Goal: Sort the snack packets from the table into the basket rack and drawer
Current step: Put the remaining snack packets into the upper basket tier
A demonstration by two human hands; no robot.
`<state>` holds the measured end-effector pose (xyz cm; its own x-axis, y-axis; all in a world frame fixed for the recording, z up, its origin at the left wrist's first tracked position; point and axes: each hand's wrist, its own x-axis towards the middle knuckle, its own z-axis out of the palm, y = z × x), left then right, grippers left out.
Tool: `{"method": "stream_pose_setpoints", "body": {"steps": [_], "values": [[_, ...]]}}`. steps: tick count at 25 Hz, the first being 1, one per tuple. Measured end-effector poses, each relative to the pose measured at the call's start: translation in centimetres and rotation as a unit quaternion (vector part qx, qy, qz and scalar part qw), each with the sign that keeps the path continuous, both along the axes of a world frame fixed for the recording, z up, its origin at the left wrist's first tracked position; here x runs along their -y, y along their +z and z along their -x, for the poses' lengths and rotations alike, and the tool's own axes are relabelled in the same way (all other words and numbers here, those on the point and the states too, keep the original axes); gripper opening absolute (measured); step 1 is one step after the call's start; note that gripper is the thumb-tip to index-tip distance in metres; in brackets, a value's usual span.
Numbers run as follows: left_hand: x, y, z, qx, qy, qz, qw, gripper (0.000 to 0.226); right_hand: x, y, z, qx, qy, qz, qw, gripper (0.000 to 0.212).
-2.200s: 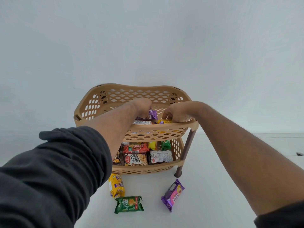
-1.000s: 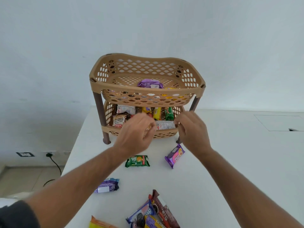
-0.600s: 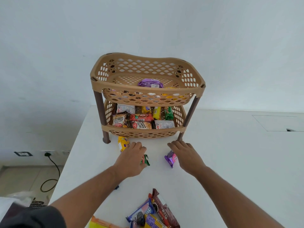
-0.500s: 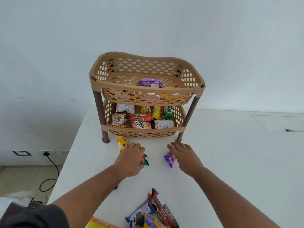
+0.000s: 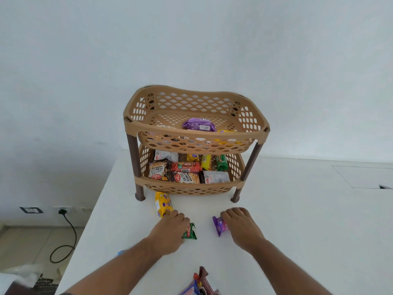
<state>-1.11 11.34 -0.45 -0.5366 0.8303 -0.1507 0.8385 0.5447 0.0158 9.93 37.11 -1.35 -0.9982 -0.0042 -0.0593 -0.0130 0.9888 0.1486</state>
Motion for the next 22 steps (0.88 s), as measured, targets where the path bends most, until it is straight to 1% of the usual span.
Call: {"method": "stream_pose_setpoints", "body": {"steps": [3, 5, 7, 10, 13, 15, 19, 22], "values": [[0.4, 1.7, -0.9, 0.051, -0.001, -0.044, 0.998, 0.049, -0.3, 1.2, -0.3, 0.009, 0.024, 0.037, 0.999, 0.038], [0.7, 4.3, -1.5, 0.085, -0.002, -0.083, 0.993, 0.054, -0.1, 3.3, -0.3, 0.037, 0.022, 0.087, 0.995, 0.035], [0.9, 7.9, -1.8, 0.097, -0.008, -0.126, 0.987, 0.058, 0.1, 6.5, 0.0, 0.063, 0.008, 0.139, 0.988, 0.034], [1.3, 14.3, -1.9, 0.073, -0.024, -0.201, 0.977, 0.059, -0.2, 13.1, 0.6, 0.099, -0.014, 0.188, 0.977, 0.032], [1.6, 20.6, -0.7, 0.039, -0.035, -0.25, 0.967, 0.061, -0.9, 20.5, 1.0, 0.11, -0.011, 0.214, 0.971, 0.037], [1.7, 24.2, 0.4, 0.008, -0.036, -0.287, 0.957, 0.06, -1.0, 25.2, 1.2, 0.116, -0.005, 0.236, 0.965, 0.037], [0.5, 29.5, 4.3, -0.034, -0.005, -0.325, 0.945, 0.058, -1.5, 33.2, 3.1, 0.066, 0.038, 0.241, 0.967, 0.031], [-1.2, 32.2, 9.3, -0.059, 0.035, -0.323, 0.944, 0.057, -2.3, 37.1, 6.4, -0.019, 0.037, 0.214, 0.976, 0.033]]}}
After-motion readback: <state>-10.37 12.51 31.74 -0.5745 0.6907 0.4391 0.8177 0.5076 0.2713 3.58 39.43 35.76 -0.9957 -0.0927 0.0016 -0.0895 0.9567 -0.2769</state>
